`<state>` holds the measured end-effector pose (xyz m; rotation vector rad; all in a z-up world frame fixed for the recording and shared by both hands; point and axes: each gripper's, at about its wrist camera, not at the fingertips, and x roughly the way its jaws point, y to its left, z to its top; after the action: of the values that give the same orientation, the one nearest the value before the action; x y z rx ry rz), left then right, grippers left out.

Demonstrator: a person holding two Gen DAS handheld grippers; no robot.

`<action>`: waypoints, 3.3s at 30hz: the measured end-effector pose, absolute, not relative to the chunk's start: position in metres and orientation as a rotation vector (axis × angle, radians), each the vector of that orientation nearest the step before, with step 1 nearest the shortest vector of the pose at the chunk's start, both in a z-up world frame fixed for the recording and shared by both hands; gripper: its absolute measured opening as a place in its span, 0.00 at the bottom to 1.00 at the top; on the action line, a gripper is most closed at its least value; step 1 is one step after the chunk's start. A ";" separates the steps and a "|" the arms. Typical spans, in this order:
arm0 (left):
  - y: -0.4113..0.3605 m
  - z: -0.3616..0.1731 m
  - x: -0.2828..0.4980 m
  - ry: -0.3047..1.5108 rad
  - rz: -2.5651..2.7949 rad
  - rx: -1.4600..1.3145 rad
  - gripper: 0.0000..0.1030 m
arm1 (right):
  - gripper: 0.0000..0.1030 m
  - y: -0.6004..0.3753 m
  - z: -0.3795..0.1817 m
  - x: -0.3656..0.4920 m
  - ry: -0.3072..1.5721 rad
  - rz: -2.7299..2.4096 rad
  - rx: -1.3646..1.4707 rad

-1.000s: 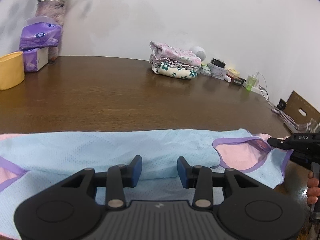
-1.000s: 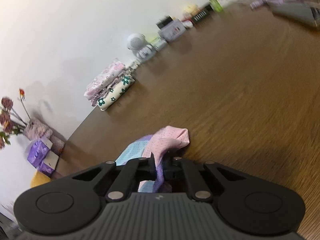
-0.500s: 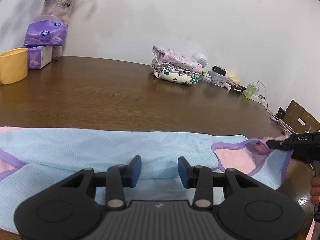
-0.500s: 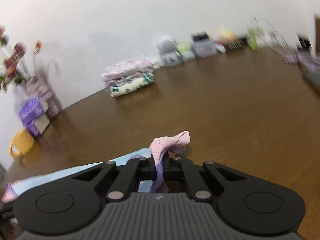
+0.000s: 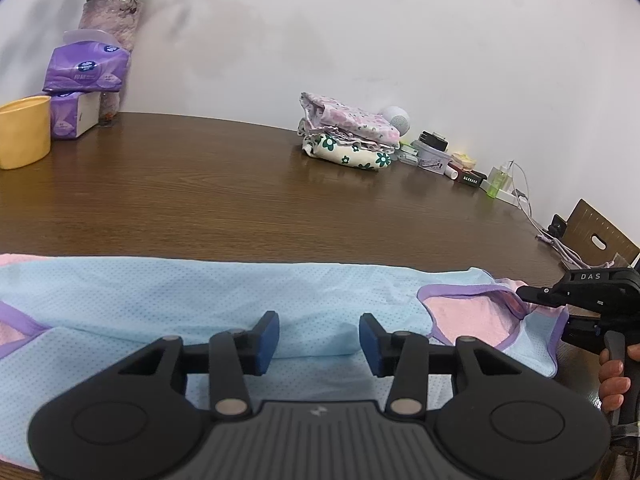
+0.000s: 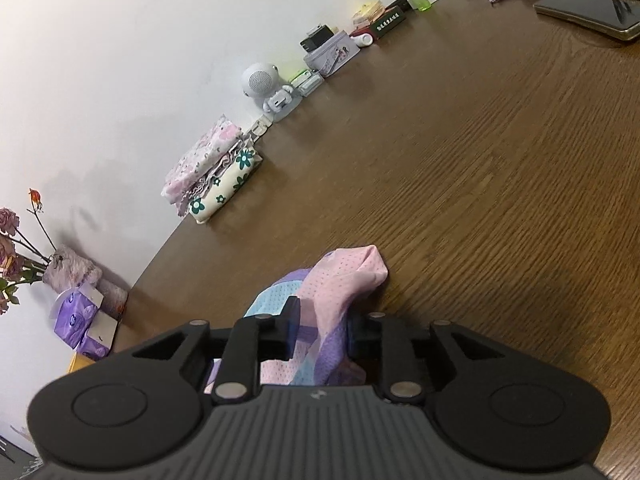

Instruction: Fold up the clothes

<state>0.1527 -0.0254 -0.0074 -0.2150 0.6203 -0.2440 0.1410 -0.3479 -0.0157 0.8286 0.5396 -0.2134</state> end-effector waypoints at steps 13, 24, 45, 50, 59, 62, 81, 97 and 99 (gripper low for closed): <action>-0.026 -0.008 0.152 0.618 -0.246 -0.217 0.42 | 0.02 -0.328 0.002 0.145 0.558 -0.230 0.598; -0.023 -0.008 0.151 0.617 -0.261 -0.236 0.42 | 0.02 -0.309 0.036 0.149 0.535 -0.160 0.441; -0.024 -0.008 0.150 0.618 -0.285 -0.245 0.42 | 0.10 -0.350 -0.003 0.130 0.595 -0.184 0.857; -0.025 -0.008 0.150 0.618 -0.283 -0.242 0.42 | 0.25 -0.348 -0.013 0.125 0.593 -0.160 0.905; -0.025 -0.008 0.150 0.618 -0.283 -0.242 0.42 | 0.21 -0.350 -0.018 0.131 0.563 -0.164 0.924; -0.025 -0.008 0.149 0.617 -0.283 -0.243 0.42 | 0.02 -0.347 -0.022 0.137 0.581 -0.169 0.891; -0.026 -0.008 0.150 0.617 -0.282 -0.243 0.42 | 0.01 -0.321 0.024 0.148 0.535 -0.091 0.554; -0.023 -0.006 0.147 0.605 -0.289 -0.252 0.42 | 0.01 -0.280 0.058 0.156 0.532 0.025 0.276; -0.022 -0.005 0.146 0.600 -0.289 -0.253 0.42 | 0.01 -0.270 0.061 0.159 0.541 0.046 0.226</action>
<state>0.1459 -0.0220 -0.0045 -0.2527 0.5996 -0.2887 0.1587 -0.2699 0.0608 0.2255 0.5409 0.0463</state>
